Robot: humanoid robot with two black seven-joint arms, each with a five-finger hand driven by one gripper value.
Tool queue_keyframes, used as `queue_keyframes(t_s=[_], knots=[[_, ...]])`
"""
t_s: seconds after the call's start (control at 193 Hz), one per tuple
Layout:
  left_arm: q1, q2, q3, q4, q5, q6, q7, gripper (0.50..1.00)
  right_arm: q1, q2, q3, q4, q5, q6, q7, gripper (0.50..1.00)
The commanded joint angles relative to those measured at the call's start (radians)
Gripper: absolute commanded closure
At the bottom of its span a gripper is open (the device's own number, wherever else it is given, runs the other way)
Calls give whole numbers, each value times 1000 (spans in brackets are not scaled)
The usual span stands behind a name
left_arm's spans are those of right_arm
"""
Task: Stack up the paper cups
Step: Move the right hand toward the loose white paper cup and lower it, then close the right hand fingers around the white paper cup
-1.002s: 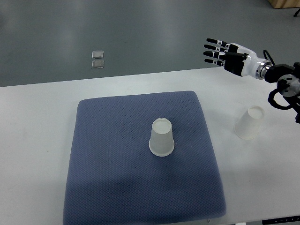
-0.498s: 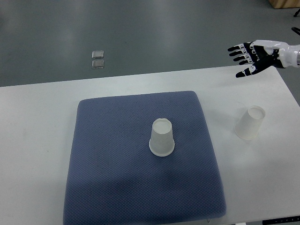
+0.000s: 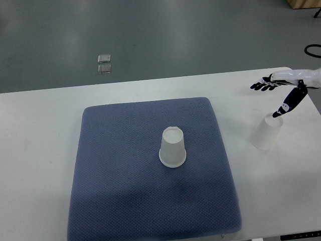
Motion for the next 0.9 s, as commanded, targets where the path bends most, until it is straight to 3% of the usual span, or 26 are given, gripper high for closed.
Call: queue_keyframes(t_s=[0.0,0.26,0.893], knots=[[0,0,0,0,-1,0,0,500,-25,4,-57,1,-58,-111,2,576],[0,0,0,0,-1,1,0,500,-35,6,-177,1,-61,-207,3,577],[0,0,0,0,-1,0,0,500,-38,12,-171,1,-63,-205,3,579]])
